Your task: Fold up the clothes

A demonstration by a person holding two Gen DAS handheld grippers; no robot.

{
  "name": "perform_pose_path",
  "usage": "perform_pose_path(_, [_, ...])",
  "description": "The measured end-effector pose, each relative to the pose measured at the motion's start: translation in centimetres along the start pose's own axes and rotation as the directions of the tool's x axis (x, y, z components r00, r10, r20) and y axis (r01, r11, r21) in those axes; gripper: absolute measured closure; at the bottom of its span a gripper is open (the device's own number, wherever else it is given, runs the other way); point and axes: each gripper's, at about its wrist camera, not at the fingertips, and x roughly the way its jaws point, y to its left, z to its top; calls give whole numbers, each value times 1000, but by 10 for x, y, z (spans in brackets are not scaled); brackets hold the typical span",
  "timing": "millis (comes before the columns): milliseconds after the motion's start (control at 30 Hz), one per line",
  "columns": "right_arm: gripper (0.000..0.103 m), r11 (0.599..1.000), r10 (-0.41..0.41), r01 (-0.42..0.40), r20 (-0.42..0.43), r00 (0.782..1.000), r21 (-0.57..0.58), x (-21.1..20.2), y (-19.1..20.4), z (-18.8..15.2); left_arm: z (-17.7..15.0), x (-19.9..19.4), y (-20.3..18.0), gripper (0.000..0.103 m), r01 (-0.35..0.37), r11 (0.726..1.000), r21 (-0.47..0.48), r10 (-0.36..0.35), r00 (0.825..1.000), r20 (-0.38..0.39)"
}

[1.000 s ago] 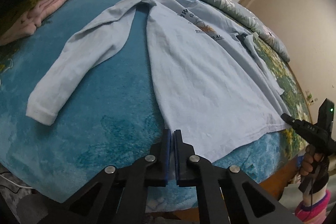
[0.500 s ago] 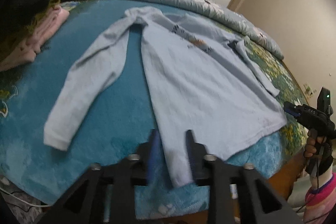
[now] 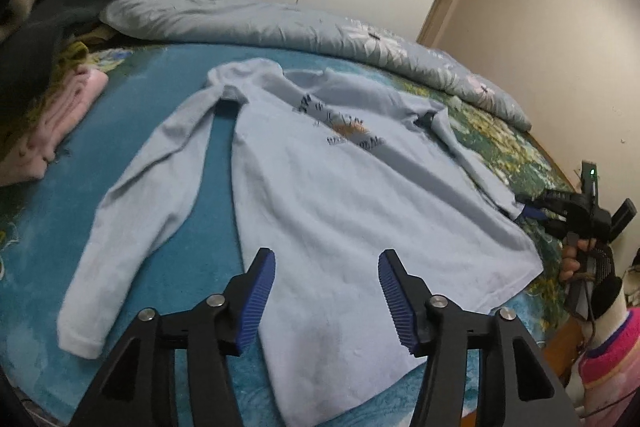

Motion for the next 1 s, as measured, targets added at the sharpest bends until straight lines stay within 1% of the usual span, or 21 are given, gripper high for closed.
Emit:
perform_pose_path(33, [81, 1000, 5, -5, 1, 1000, -12, 2, 3, 2, 0, 4, 0, 45, -1, 1000, -1, 1, 1000, -9])
perform_pose_path(100, [99, 999, 5, -6, -14, 1000, -42, 9, 9, 8, -2, 9, 0, 45, -8, 1000, -7, 8, 1000, -22])
perform_pose_path(133, [99, 998, -12, 12, -11, 1000, -66, 9, 12, 14, -1, 10, 1, 45, -10, 1000, -11, 10, 1000, -24])
perform_pose_path(233, [100, 983, -101, 108, 54, 993, -147, 3, 21, 45, 1, 13, 6, 45, -16, 1000, -26, 15, 1000, -23])
perform_pose_path(333, [100, 953, -182, 207, 125, 975, -220, -4, 29, 75, 6, 14, 12, 45, -26, 999, -41, 25, 1000, -16])
perform_pose_path(367, [100, 938, -222, 256, 159, 962, -235, -6, 30, 88, 7, 15, 15, 45, -28, 998, -48, 27, 1000, -12])
perform_pose_path(400, [100, 919, -276, 318, 197, 941, -232, -9, 28, 104, 8, 15, 18, 45, -30, 998, -56, 29, 1000, -10])
perform_pose_path(500, [100, 874, -391, 444, 259, 883, -195, -10, 16, 138, 11, 15, 25, 45, -37, 996, -80, 36, 999, -5])
perform_pose_path(600, [100, 839, -478, 525, 266, 837, -143, -5, -3, 158, 12, 16, 32, 45, -42, 994, -102, 41, 999, -10])
perform_pose_path(633, [100, 828, -504, 546, 258, 824, -125, -2, -11, 163, 12, 17, 34, 45, -45, 993, -109, 44, 999, -12])
perform_pose_path(667, [100, 825, -519, 555, 246, 819, -109, 0, -18, 166, 12, 17, 37, 45, -49, 992, -116, 48, 999, -18])
perform_pose_path(733, [100, 822, -544, 566, 203, 814, -65, 8, -33, 166, 12, 16, 40, 45, -54, 991, -122, 52, 998, -21])
perform_pose_path(767, [100, 823, -547, 566, 189, 815, -57, 12, -37, 165, 12, 16, 41, 45, -56, 991, -124, 54, 998, -22])
perform_pose_path(867, [100, 832, -536, 551, 159, 829, -63, 19, -42, 156, 12, 11, 40, 45, -63, 991, -116, 62, 998, -20])
perform_pose_path(1000, [100, 848, -507, 524, 166, 846, -82, 12, -38, 147, 12, 2, 36, 45, -64, 993, -103, 63, 998, -12])
